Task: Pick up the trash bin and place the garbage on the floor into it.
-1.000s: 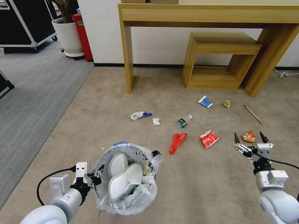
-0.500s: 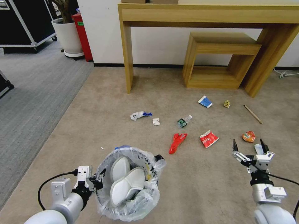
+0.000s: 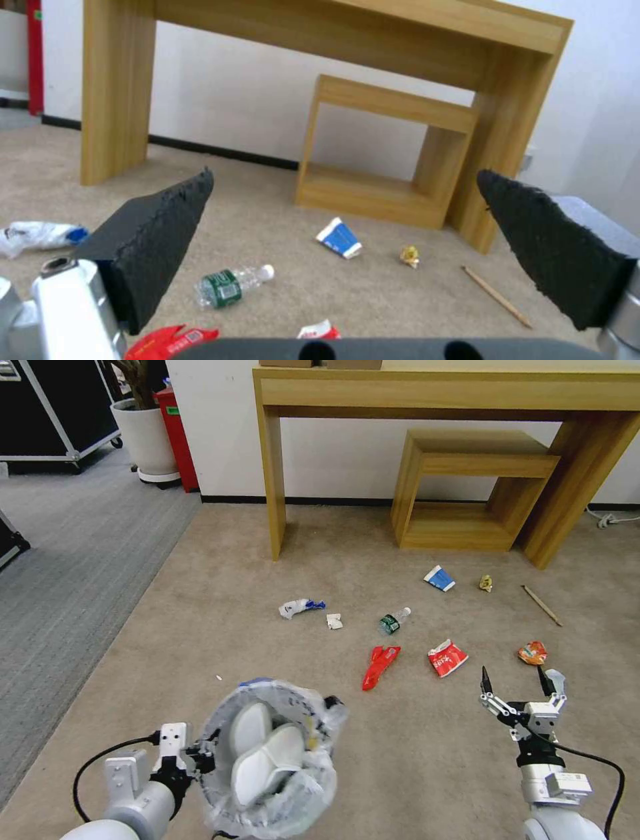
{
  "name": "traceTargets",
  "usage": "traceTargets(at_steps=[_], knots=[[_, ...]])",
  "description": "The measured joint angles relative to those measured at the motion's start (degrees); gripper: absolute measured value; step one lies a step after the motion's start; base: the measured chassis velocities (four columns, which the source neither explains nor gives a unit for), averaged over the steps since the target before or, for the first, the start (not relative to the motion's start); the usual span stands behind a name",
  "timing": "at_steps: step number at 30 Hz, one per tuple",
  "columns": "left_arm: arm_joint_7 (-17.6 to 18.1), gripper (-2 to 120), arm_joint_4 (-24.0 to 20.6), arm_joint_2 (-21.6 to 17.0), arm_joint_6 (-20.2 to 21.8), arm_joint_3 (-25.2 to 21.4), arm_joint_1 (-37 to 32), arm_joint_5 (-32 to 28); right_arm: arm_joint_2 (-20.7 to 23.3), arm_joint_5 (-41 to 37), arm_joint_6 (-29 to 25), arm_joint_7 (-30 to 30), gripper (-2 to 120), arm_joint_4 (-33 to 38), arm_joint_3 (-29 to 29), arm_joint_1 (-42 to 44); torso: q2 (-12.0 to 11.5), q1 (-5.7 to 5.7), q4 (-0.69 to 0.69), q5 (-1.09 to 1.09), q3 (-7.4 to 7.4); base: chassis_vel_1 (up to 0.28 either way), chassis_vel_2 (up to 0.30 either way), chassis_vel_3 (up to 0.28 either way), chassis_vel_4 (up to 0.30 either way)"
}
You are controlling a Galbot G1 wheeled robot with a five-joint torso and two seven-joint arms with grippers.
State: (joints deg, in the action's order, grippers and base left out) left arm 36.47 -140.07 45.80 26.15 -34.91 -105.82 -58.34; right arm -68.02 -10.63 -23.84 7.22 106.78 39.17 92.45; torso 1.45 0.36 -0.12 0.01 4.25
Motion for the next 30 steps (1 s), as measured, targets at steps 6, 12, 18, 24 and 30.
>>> traceTargets(at_steps=[6,12,18,24,30], knots=[[0.99,0,1.07,-2.84,0.25,-8.60,-3.06,-2.55,-0.12,-0.21,-0.40,-0.61,100,-0.66,-0.75,-1.69,0.00,0.00,0.00,0.00,0.00,-0.067,0.056,0.064,-0.059],[1.66,0,3.17,-3.80,-0.18,-11.03,-2.10,-5.63,-0.48,-0.44,-0.29,-0.83,100,-1.38,-1.45,-2.98,0.00,0.01,0.00,-0.01,0.00,-0.140,0.170,0.150,-0.157],[0.72,0,6.62,-5.72,-0.73,-12.79,-0.69,-8.54,-0.09,-1.44,0.04,-1.20,100,-2.06,-1.89,-3.93,0.00,0.02,0.01,-0.03,0.01,-0.176,0.182,0.173,-0.187],[1.61,0,7.77,-6.94,-0.88,-13.53,0.31,-11.48,0.49,-2.34,-0.45,-1.78,100,-2.66,-1.79,-4.21,0.00,0.02,-0.02,-0.04,0.00,-0.179,0.173,0.169,-0.166],[1.29,0,7.35,-5.65,-0.99,-11.95,-0.15,-10.19,0.12,-2.54,-2.60,-2.76,100,-3.40,-2.11,-4.74,0.00,0.02,-0.01,-0.05,0.01,-0.213,0.221,0.241,-0.212]])
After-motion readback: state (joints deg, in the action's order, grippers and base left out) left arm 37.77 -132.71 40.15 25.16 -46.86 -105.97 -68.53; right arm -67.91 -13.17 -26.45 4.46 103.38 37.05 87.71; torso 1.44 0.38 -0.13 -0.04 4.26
